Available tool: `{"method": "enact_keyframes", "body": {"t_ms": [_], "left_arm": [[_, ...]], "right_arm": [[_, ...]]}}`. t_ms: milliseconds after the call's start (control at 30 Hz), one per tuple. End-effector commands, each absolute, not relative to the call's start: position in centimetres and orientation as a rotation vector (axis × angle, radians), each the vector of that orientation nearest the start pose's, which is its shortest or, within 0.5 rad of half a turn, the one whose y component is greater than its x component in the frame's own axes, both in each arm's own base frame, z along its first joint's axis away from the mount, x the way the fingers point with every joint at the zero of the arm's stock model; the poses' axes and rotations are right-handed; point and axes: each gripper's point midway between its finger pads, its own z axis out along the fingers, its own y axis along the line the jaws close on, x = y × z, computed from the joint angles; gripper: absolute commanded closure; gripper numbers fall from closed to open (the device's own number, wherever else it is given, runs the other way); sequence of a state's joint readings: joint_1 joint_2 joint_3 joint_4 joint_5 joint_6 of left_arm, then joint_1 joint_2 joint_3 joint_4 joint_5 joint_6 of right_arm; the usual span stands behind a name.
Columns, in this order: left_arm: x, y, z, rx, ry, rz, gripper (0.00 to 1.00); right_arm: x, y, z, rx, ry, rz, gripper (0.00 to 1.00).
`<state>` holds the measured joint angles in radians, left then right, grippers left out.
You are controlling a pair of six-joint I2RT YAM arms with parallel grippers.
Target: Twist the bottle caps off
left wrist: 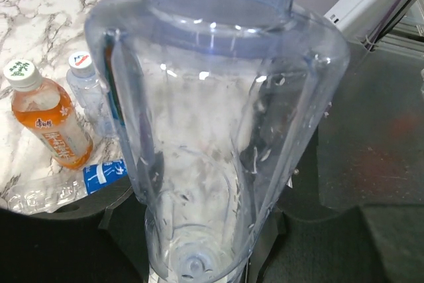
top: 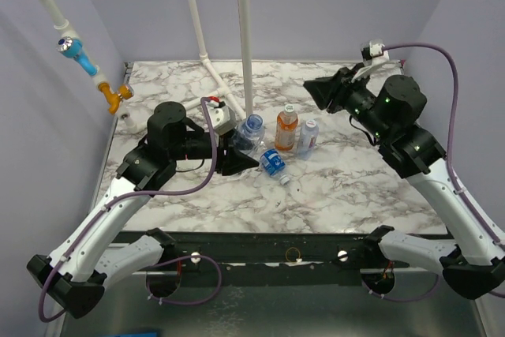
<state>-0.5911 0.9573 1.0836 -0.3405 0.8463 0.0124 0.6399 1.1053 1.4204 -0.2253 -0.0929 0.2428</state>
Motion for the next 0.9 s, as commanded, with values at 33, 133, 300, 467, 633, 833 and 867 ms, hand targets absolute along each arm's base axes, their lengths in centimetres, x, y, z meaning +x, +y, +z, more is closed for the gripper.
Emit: {"method": "enact_keyframes", "body": {"t_ms": [33, 133, 300, 467, 633, 833, 867], "left_arm": [[16.1, -25.9, 33.5, 1.120, 1.471, -1.100, 0.86], [16.3, -25.8, 33.6, 1.113, 1.465, -1.079, 0.87], [16.3, -25.6, 33.6, 1.108, 1.462, -1.064, 0.87], [16.4, -25.5, 33.8, 1.104, 1.459, -1.054, 0.87], [16.5, -25.6, 33.8, 1.104, 1.459, -1.053, 0.87], [16.5, -25.7, 34.0, 1.103, 1.459, -1.059, 0.87], [16.6, -25.7, 34.0, 1.103, 1.459, -1.060, 0.87]], "right_arm": [[32.3, 13.2, 34.2, 0.162, 1.810, 0.454, 0.99], [32.4, 9.6, 28.4, 0.307, 1.925, 0.380, 0.99], [31.8, 6.5, 20.1, 0.491, 2.056, 0.257, 0.99], [31.7, 6.5, 15.1, 0.548, 2.110, 0.242, 0.98], [32.2, 6.8, 10.7, 0.586, 2.190, 0.218, 0.93], [32.4, 6.1, 7.0, 0.618, 2.246, 0.134, 0.93], [32.3, 6.0, 6.6, 0.630, 2.247, 0.125, 0.91]]}}
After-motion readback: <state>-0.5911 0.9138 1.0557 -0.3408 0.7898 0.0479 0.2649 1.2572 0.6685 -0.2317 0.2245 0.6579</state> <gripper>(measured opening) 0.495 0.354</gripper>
